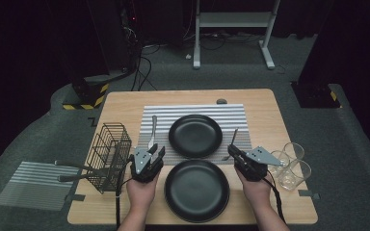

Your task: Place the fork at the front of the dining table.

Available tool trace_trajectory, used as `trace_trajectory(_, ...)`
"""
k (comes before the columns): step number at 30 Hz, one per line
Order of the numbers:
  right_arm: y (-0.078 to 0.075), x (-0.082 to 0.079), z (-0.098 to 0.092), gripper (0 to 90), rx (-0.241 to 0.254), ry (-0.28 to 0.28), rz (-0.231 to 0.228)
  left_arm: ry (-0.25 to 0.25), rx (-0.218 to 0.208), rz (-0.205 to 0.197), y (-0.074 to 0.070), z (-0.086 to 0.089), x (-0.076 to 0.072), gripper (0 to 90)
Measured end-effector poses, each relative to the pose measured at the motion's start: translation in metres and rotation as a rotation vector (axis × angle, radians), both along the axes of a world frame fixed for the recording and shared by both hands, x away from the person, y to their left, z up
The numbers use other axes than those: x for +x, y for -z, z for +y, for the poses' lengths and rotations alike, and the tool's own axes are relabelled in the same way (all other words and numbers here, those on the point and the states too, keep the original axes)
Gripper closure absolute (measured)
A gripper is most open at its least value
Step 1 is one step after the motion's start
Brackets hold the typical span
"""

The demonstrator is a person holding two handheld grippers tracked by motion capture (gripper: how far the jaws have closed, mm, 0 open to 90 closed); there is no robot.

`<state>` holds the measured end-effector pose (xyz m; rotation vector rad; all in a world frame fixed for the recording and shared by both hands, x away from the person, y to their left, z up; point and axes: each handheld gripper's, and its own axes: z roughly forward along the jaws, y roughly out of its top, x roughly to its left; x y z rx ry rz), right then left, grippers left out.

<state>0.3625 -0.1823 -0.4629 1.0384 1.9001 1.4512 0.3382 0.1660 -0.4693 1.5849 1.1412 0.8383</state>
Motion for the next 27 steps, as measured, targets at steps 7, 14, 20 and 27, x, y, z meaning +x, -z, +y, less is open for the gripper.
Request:
trace_trajectory(7,0.004,0.002,-0.002,84.4,-0.006,0.010,0.011,-0.015,0.029,0.049,0.014,0.010,-0.004,64.2)
trace_trajectory(14,0.008,0.003,-0.003,84.3,-0.002,0.032,0.029,-0.022,0.082,0.098,0.028,0.014,-0.013,60.4)
trace_trajectory(20,0.012,0.006,-0.003,84.3,0.001,0.040,0.016,-0.025,0.094,0.143,0.038,0.020,-0.019,56.7)
trace_trajectory(27,0.013,0.006,-0.004,84.3,-0.006,0.045,0.035,-0.038,0.117,0.181,0.049,0.024,-0.022,56.3)
